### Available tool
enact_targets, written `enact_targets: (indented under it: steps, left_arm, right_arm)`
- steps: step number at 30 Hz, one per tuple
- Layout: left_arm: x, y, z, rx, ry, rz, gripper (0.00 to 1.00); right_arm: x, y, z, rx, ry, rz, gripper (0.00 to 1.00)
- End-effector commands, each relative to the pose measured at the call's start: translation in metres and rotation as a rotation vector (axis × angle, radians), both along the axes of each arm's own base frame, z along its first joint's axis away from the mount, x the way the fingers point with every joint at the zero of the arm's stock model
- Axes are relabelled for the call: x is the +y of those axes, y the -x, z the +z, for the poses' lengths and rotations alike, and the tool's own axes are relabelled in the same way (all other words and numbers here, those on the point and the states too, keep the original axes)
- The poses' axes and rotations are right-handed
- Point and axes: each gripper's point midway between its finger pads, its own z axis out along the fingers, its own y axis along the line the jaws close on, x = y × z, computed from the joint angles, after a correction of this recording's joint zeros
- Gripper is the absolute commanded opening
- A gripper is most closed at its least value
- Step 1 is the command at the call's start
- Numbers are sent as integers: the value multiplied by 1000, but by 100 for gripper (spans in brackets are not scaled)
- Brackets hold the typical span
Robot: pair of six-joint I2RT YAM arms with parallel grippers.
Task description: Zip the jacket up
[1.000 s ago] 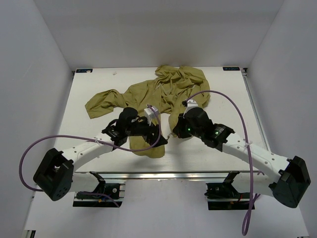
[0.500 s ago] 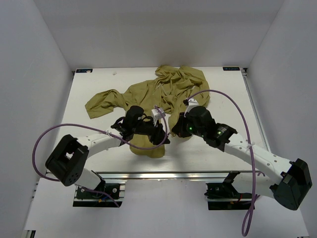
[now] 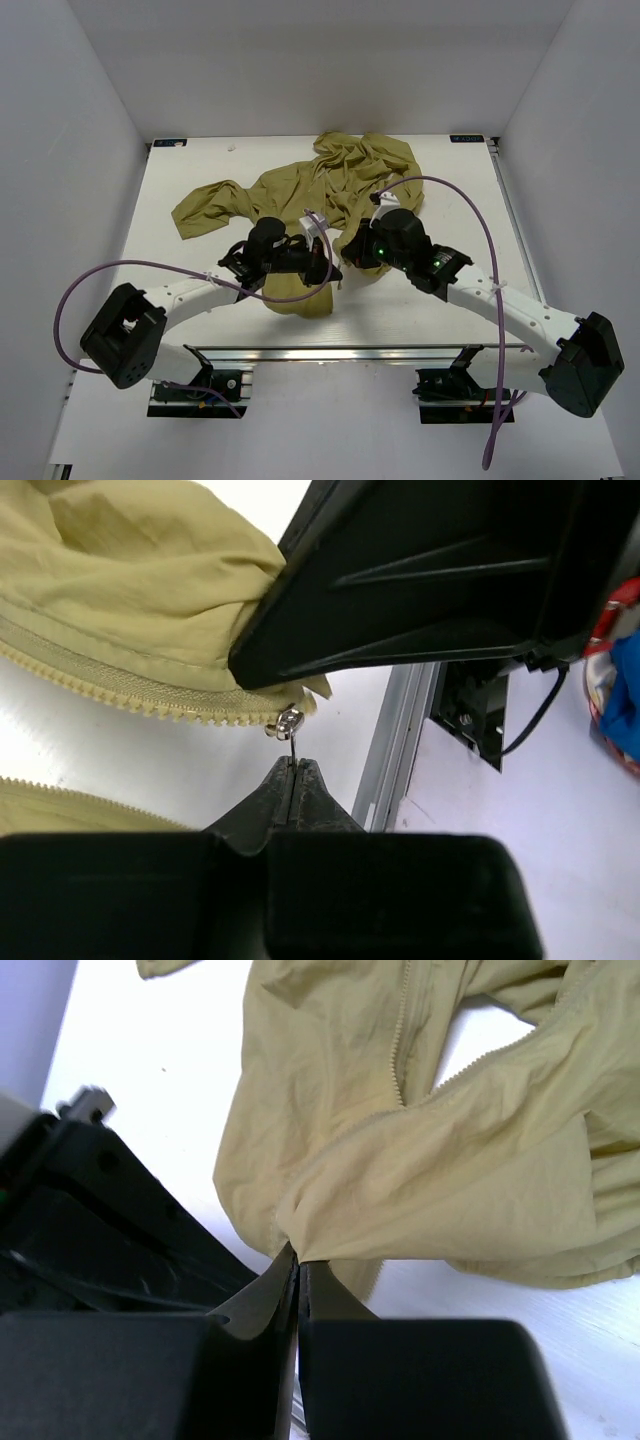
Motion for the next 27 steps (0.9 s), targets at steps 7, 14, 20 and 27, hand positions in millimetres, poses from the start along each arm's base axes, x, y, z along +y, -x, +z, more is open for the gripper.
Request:
enact_targets:
  steps: [7, 14, 20, 27]
  left_arm:
    - [5, 26, -26, 112, -161, 146, 0]
    - [-1, 52, -33, 162, -192, 126, 1]
    - [2, 63, -12, 122, -139, 102, 88]
    - [29, 43, -2, 76, -186, 287, 98]
  right_arm:
    - [6, -32, 65, -129, -135, -94, 0]
    - [0, -27, 63, -120, -146, -91, 0]
    - [-4, -17, 48, -102, -120, -50, 0]
    - [-16, 3, 11, -47, -75, -23, 0]
